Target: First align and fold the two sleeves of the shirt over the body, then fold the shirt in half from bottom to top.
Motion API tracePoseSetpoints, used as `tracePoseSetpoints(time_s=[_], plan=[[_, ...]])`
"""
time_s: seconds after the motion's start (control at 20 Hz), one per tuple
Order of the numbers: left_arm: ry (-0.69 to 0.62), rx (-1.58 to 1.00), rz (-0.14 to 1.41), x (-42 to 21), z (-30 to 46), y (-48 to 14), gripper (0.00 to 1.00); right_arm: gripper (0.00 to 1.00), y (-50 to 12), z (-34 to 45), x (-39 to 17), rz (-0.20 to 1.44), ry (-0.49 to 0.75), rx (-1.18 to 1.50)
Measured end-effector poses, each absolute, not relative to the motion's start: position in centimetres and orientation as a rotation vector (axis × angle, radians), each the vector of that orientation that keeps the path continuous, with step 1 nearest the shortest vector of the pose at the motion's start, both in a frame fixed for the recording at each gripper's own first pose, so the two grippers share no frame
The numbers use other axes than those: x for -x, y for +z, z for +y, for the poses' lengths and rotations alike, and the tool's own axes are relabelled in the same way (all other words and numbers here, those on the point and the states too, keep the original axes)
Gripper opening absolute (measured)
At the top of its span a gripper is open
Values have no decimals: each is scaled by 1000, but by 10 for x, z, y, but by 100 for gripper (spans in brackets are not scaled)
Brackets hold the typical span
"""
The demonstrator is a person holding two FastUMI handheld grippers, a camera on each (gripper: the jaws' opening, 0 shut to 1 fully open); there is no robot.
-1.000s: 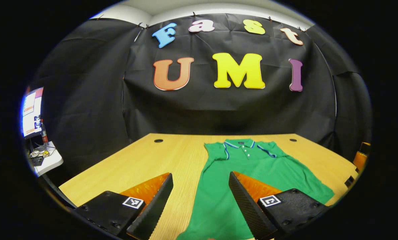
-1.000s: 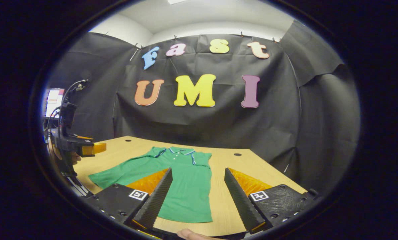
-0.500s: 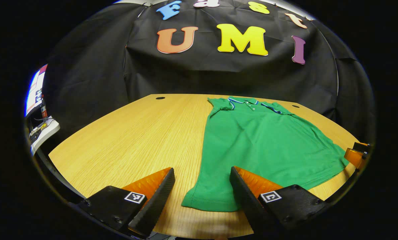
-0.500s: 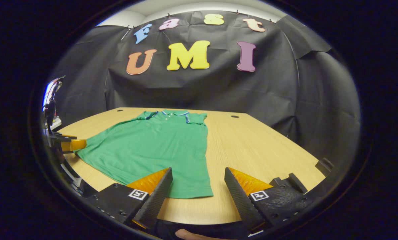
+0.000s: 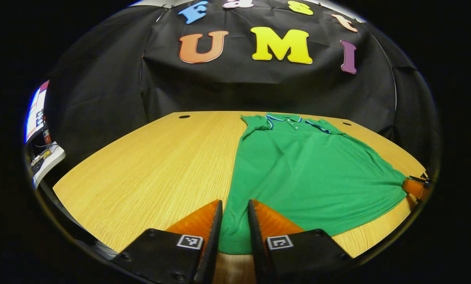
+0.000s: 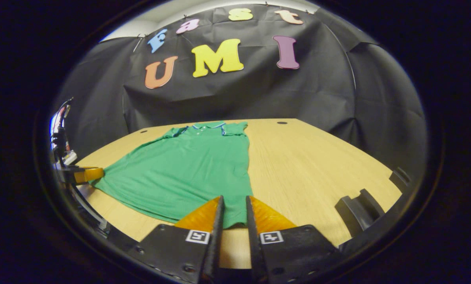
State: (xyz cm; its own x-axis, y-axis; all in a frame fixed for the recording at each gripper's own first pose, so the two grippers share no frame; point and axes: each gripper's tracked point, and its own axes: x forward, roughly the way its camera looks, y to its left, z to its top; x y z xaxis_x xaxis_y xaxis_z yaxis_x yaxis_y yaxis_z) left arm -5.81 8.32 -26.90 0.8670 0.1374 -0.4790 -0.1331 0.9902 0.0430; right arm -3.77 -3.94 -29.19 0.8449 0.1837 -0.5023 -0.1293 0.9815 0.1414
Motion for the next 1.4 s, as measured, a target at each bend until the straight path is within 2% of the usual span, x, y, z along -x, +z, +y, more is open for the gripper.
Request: tracePoseSetpoints(time_s=[0.05, 0.1, 0.15, 0.25, 0.5, 0.7, 1.1, 1.4], plan=[[139, -7, 500, 56, 82, -269, 23, 19, -290, -37, 35, 535, 170, -113], [138, -1, 496, 55, 81, -268, 17, 4, -290, -36, 34, 544, 178, -90], [137, 5, 499, 53, 80, -268, 8, 4, -287, -38, 33, 545, 184, -57], [132, -5, 491, 52, 80, -262, 6, 0, -280, -37, 32, 536, 186, -19], [119, -61, 416, 40, 78, -225, 6, 0, -237, -37, 24, 443, 204, 28], [111, -93, 345, 7, 78, -193, 6, 0, -188, -33, -17, 329, 193, 54], [105, 15, 242, -122, 98, -149, 6, 0, -129, -5, -159, 147, 154, 117], [80, 70, 225, -254, 114, -143, 6, 2, -135, 30, -299, 160, 140, 85]])
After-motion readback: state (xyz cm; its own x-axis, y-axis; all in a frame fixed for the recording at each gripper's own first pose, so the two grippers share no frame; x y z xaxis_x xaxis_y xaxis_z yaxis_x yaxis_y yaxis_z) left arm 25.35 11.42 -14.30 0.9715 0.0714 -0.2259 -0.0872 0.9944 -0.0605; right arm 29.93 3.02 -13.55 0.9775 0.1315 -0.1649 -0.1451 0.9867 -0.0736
